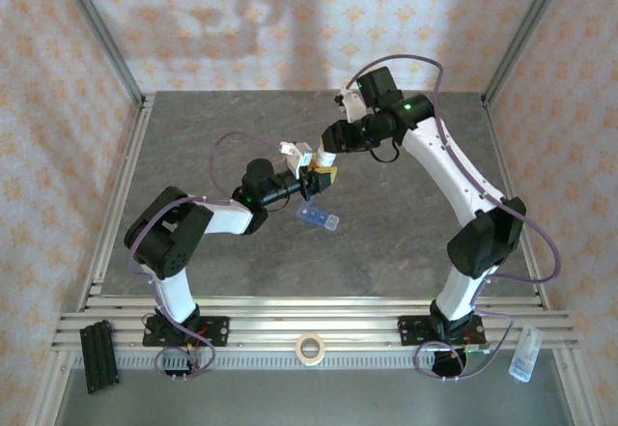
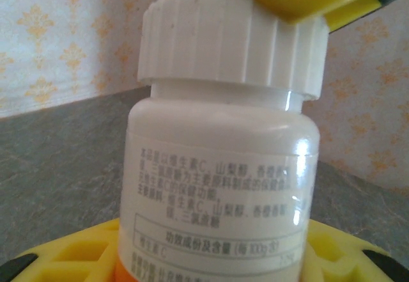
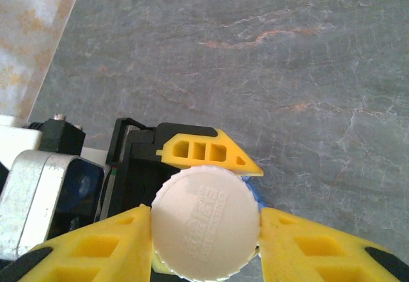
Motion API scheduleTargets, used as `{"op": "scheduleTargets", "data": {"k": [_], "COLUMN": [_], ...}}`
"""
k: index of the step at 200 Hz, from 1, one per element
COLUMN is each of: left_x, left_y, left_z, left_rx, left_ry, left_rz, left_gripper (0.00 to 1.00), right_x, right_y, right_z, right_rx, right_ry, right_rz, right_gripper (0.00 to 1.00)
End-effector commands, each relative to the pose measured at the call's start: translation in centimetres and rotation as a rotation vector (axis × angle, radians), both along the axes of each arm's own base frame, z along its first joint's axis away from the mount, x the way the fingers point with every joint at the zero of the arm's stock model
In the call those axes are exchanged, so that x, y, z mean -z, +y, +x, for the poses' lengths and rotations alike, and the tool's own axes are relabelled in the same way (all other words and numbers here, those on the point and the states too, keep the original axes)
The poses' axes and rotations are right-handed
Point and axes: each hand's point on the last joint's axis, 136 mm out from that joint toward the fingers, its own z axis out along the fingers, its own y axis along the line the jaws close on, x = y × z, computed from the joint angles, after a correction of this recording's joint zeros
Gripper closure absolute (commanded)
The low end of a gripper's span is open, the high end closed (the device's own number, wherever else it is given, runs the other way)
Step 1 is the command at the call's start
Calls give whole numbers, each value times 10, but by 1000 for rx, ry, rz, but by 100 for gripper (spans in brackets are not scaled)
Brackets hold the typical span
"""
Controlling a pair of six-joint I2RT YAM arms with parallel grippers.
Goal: Sort the pills into containers
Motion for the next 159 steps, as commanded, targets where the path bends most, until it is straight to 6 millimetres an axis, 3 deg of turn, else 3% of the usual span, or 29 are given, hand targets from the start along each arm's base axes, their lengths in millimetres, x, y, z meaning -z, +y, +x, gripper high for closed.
{"op": "scheduleTargets", "data": {"k": [1, 33, 69, 88, 129, 159], "left_x": [-61, -58, -50, -46, -40, -41], "left_y": [7, 9, 8, 9, 12, 13], "left_z": [3, 6, 7, 10, 14, 10], "left_rx": [-66, -156, -197, -211, -200, -157], "left_ry": [-188, -220, -223, -215, -194, -194], "left_rz": [-78, -46, -25, -23, -39, -41], "left_gripper": [100, 100, 100, 100, 100, 100], "right_x": [20, 38, 36, 20, -34, -56], "right_y": [-4, 4, 7, 3, -18, -35], "right_z": [-1, -3, -1, 4, 21, 24], "right_rx": [178, 337, 409, 422, 466, 447], "right_ry": [76, 119, 109, 78, 5, -50], "right_rz": [-26, 4, 19, 10, 80, 98], "right_gripper": [56, 56, 56, 51, 29, 24]}}
